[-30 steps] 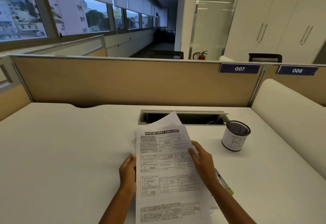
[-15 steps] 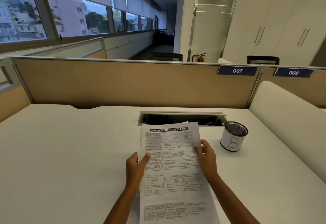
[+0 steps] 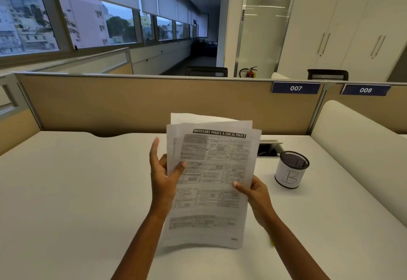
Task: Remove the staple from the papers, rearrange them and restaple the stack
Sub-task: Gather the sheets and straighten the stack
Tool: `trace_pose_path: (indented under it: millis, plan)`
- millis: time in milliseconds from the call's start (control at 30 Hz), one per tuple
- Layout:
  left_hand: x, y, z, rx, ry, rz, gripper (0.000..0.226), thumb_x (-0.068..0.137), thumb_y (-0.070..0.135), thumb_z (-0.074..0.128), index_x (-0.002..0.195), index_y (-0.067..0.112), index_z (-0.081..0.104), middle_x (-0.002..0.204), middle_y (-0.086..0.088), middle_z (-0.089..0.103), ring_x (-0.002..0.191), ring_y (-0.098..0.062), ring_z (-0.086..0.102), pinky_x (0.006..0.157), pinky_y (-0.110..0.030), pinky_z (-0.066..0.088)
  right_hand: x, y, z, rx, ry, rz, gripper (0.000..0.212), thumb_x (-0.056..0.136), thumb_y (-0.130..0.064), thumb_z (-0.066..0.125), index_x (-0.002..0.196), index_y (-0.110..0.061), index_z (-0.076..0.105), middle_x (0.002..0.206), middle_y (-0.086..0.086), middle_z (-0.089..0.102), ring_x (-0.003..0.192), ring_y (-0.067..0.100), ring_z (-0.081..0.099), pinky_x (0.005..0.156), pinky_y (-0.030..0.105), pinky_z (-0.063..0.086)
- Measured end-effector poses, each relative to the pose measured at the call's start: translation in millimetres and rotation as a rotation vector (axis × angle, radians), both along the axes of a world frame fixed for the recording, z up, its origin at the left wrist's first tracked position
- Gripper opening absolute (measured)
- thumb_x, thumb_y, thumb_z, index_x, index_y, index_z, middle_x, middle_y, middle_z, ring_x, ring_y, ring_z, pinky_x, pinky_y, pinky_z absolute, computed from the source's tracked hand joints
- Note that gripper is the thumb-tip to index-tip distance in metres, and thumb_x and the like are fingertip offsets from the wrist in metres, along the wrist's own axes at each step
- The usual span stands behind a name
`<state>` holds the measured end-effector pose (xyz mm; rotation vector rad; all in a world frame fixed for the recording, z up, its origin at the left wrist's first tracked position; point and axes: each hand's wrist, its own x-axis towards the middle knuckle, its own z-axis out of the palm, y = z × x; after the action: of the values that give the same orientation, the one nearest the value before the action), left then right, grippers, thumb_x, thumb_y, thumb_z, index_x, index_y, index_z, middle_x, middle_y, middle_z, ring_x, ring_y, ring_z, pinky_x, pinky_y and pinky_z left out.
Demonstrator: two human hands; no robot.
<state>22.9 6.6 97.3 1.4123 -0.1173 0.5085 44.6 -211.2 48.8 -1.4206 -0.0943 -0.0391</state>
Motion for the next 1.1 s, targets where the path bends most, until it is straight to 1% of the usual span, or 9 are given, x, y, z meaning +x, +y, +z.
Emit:
trace_pose_path:
  millis: [67, 233, 367, 433, 567, 700, 833, 967, 1100]
  plan:
    - [2, 2, 6, -0.044, 0.0, -0.009, 0.079, 0.075, 0.014, 0.065, 0.136, 0.038, 0.02, 0.103, 0.014, 0.063, 0.087, -0.006, 0.068, 0.062, -0.023, 0.059, 0, 4, 9, 0.004, -0.098, -0.108, 0.022, 0.078, -0.001, 0.065, 0.09, -0.019, 0.065, 0.096, 0.005, 0.071, 0.077, 0.011, 0.071, 0.06, 0.02, 0.058]
    - [7, 14, 4, -0.017, 0.072, -0.22, 0.049, 0.05, 0.037, 0.077, 0.095, 0.029, 0.06, 0.091, 0.001, 0.069, 0.084, -0.021, 0.068, 0.066, -0.03, 0.06, -8, 3, 19, 0.002, -0.162, -0.137, 0.026, 0.082, -0.002, 0.06, 0.094, -0.025, 0.061, 0.094, -0.003, 0.068, 0.076, 0.005, 0.069, 0.057, 0.015, 0.055]
    - [2, 9, -13, 0.08, 0.192, -0.328, 0.073, 0.031, 0.069, 0.074, 0.095, 0.036, 0.06, 0.095, 0.006, 0.068, 0.091, -0.015, 0.065, 0.071, -0.027, 0.057, -17, 8, 7, -0.163, -0.082, -0.018, 0.042, 0.081, -0.007, 0.063, 0.114, -0.026, 0.045, 0.108, -0.004, 0.06, 0.096, 0.008, 0.06, 0.064, 0.017, 0.057]
    - [1, 5, -16, 0.087, 0.2, -0.301, 0.063, 0.038, 0.069, 0.072, 0.091, 0.038, 0.06, 0.089, 0.012, 0.068, 0.085, -0.011, 0.066, 0.061, -0.02, 0.057, -20, 11, 8, -0.154, -0.099, -0.095, 0.038, 0.084, -0.005, 0.059, 0.118, -0.018, 0.045, 0.109, 0.003, 0.059, 0.097, 0.018, 0.06, 0.072, 0.025, 0.056]
    - [4, -4, -10, 0.118, 0.149, -0.07, 0.007, 0.083, 0.027, 0.059, 0.08, 0.033, 0.057, 0.077, 0.007, 0.064, 0.073, -0.017, 0.065, 0.048, -0.012, 0.053, -22, 14, 17, -0.171, -0.204, -0.241, 0.018, 0.089, -0.002, 0.049, 0.102, -0.011, 0.058, 0.096, 0.007, 0.064, 0.086, 0.025, 0.064, 0.074, 0.035, 0.056]
    - [3, -5, -7, 0.051, 0.105, -0.001, 0.016, 0.084, 0.019, 0.055, 0.077, 0.032, 0.059, 0.059, 0.013, 0.068, 0.058, -0.003, 0.068, 0.044, -0.012, 0.051, -24, 14, 22, -0.185, -0.234, -0.2, 0.012, 0.09, -0.007, 0.048, 0.097, -0.012, 0.056, 0.092, 0.004, 0.066, 0.083, 0.022, 0.067, 0.066, 0.027, 0.06]
    - [-3, -5, -24, 0.054, 0.211, -0.079, 0.01, 0.084, 0.018, 0.056, 0.089, 0.024, 0.063, 0.074, 0.007, 0.068, 0.061, -0.005, 0.069, 0.046, -0.014, 0.052, -25, 12, 7, -0.231, -0.117, -0.105, 0.028, 0.088, -0.002, 0.052, 0.116, -0.002, 0.05, 0.11, 0.012, 0.062, 0.098, 0.028, 0.062, 0.08, 0.038, 0.056]
    - [-11, -5, -41, 0.052, 0.299, -0.097, 0.009, 0.078, 0.036, 0.061, 0.085, 0.031, 0.062, 0.078, 0.007, 0.069, 0.079, -0.017, 0.069, 0.049, -0.014, 0.053, -31, 5, -18, -0.431, -0.059, -0.098, 0.028, 0.087, 0.004, 0.05, 0.113, -0.003, 0.056, 0.108, 0.006, 0.063, 0.096, 0.02, 0.059, 0.072, 0.013, 0.049]
    - [-10, 3, -34, 0.04, 0.262, -0.067, 0.071, 0.03, 0.083, 0.061, 0.077, 0.03, 0.061, 0.062, 0.015, 0.069, 0.059, -0.006, 0.068, 0.045, -0.014, 0.051, -33, -7, -33, -0.608, -0.06, -0.056, 0.027, 0.087, 0.005, 0.051, 0.112, -0.001, 0.059, 0.104, 0.001, 0.063, 0.091, 0.019, 0.061, 0.067, 0.001, 0.046]
